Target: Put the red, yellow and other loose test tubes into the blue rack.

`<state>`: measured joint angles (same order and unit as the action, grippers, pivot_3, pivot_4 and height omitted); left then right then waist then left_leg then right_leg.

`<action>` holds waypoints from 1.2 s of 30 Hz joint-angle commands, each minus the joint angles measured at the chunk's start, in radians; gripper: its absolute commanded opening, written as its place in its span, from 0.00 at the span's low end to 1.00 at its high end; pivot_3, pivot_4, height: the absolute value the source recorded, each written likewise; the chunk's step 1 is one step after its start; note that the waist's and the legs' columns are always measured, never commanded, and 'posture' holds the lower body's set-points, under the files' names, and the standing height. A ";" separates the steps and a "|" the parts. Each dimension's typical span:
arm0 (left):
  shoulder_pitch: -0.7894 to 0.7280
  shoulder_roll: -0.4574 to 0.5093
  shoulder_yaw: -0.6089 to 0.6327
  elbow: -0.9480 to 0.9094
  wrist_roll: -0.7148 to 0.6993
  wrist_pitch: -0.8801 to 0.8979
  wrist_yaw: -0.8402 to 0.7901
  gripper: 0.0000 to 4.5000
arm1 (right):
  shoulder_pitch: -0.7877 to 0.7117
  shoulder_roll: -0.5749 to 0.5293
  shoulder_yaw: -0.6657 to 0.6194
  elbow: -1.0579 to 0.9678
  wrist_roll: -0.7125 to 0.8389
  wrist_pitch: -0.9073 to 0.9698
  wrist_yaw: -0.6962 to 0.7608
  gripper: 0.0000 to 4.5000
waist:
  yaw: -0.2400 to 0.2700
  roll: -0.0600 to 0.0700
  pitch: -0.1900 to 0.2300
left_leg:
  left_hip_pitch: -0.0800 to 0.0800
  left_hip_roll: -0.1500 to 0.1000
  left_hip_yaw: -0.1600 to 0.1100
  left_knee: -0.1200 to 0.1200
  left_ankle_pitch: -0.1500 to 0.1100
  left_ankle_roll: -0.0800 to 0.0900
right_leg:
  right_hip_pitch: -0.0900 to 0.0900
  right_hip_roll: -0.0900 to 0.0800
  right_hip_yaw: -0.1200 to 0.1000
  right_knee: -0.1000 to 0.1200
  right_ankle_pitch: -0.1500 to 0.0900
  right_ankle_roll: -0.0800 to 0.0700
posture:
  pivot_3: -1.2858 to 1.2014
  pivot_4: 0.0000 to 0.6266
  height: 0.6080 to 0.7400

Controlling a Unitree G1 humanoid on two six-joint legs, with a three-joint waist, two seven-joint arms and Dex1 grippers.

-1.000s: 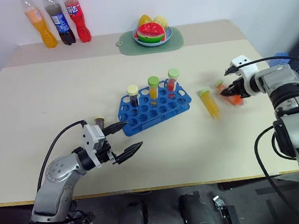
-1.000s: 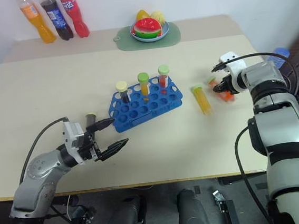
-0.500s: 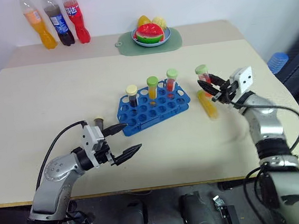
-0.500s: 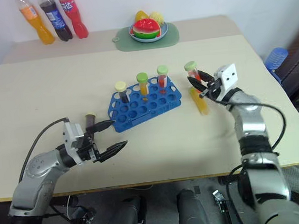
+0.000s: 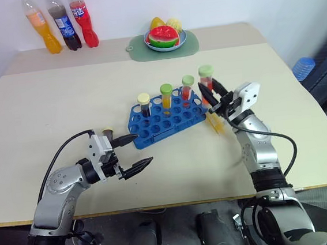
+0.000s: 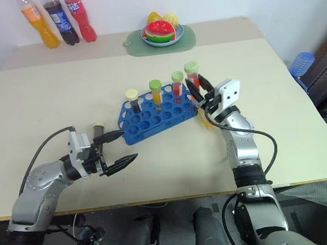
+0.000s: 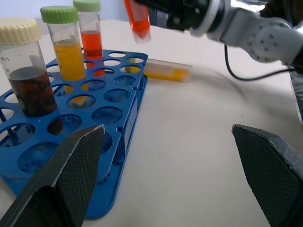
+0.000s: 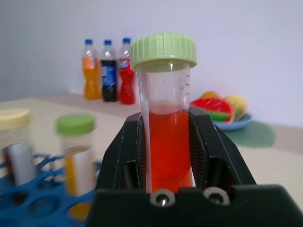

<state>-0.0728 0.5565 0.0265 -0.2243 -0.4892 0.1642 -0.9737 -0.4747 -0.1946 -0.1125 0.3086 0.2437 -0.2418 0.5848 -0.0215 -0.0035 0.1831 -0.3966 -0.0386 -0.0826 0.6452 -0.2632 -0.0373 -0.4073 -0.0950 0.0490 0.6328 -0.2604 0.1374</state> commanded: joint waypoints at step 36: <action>0.042 -0.002 0.036 -0.076 -0.007 -0.004 0.048 1.00 | -0.035 0.055 0.043 0.106 -0.007 -0.089 -0.023 0.17 | 0.000 0.000 0.000 | 0.004 0.000 0.000 -0.001 0.000 0.000 | 0.003 0.000 0.000 0.000 0.000 0.000 | 0.52 0.24 1.00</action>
<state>-0.0213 0.5558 0.0531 -0.2785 -0.4902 0.1690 -0.9283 -0.4962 -0.1521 -0.0802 0.4044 0.2400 -0.3135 0.5652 -0.0217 -0.0034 0.1829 -0.3929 -0.0385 -0.0825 0.6445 -0.2631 -0.0374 -0.4040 -0.0948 0.0491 0.6327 -0.2605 0.1372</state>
